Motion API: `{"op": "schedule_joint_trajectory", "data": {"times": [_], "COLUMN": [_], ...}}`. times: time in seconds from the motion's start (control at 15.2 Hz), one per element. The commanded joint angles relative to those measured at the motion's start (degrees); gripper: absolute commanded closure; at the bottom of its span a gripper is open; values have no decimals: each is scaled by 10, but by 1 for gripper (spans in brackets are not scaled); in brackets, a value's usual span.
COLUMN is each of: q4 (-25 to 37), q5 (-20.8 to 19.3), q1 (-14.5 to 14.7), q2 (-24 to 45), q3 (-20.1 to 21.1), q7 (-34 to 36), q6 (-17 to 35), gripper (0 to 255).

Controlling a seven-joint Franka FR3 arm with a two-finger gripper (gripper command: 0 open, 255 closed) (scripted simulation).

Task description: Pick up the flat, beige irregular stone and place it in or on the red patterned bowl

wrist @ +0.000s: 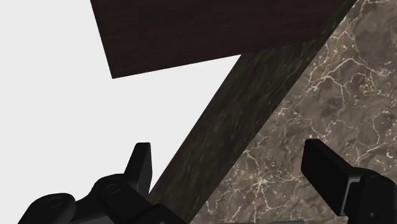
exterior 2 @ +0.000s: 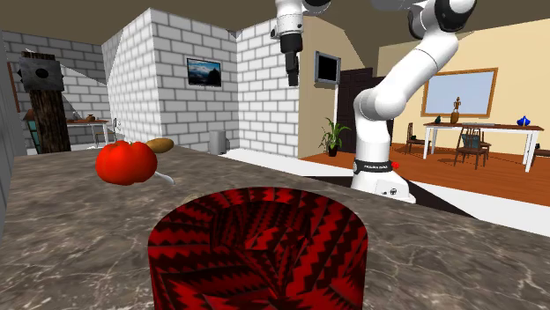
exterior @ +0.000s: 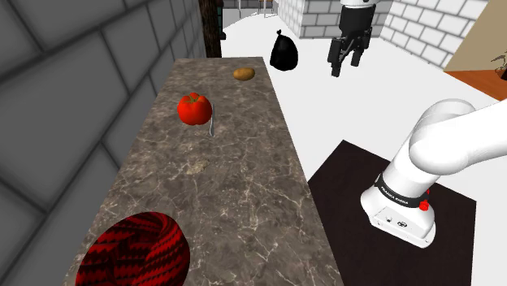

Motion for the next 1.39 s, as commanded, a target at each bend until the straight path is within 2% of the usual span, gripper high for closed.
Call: {"op": "schedule_joint_trajectory", "data": {"times": [0.0,0.66,1.32], "q4": [0,34,124], "q5": [0,41,49], "q1": [0,56,100], "q2": [0,169,355], "q3": [0,59,119], "q7": [0,17,34], "q6": [0,126,214], "gripper": [0,0,0]}}
